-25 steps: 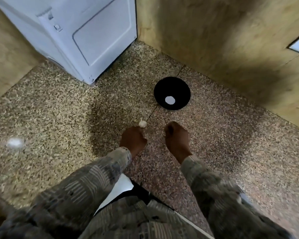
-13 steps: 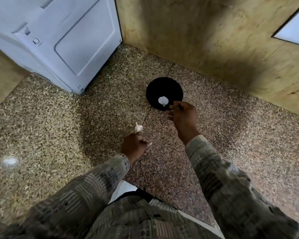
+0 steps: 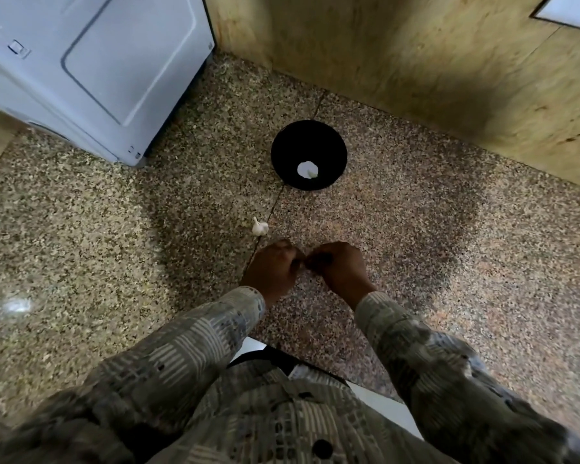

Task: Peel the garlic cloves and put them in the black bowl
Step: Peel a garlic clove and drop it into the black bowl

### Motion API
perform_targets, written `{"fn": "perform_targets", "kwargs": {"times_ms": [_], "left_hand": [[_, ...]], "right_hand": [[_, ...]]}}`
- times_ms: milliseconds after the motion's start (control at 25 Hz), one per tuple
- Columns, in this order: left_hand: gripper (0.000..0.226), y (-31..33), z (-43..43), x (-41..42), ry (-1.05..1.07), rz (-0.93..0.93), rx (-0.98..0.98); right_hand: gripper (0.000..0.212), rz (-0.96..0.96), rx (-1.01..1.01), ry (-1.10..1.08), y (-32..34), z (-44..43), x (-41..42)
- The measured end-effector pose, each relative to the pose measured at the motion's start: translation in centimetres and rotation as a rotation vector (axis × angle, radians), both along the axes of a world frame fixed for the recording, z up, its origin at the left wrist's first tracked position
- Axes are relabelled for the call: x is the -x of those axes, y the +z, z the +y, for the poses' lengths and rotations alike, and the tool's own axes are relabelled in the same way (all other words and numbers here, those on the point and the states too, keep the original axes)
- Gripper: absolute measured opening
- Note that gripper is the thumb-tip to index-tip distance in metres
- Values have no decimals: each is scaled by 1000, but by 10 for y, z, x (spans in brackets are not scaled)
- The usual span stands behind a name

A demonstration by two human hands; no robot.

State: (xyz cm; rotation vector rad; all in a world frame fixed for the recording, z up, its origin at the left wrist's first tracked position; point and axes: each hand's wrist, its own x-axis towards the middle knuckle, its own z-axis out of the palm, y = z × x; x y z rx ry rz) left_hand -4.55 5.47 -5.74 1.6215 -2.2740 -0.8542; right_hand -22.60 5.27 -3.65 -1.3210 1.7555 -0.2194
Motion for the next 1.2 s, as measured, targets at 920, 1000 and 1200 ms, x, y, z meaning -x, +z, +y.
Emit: {"fn": "perform_targets", "kwargs": {"times_ms": [920,1000,1200], "left_hand": [[25,3,-12,3,-50,-72,-28],[20,3,-12,2,-48,-78,-31],[15,0,-13,2,-47,-57,-16]], "right_hand": [[8,91,27,57,4,-8,-7],[9,99,41,-2,6,-8,-9],[10,76,6,-3,6,-10,-8]]}}
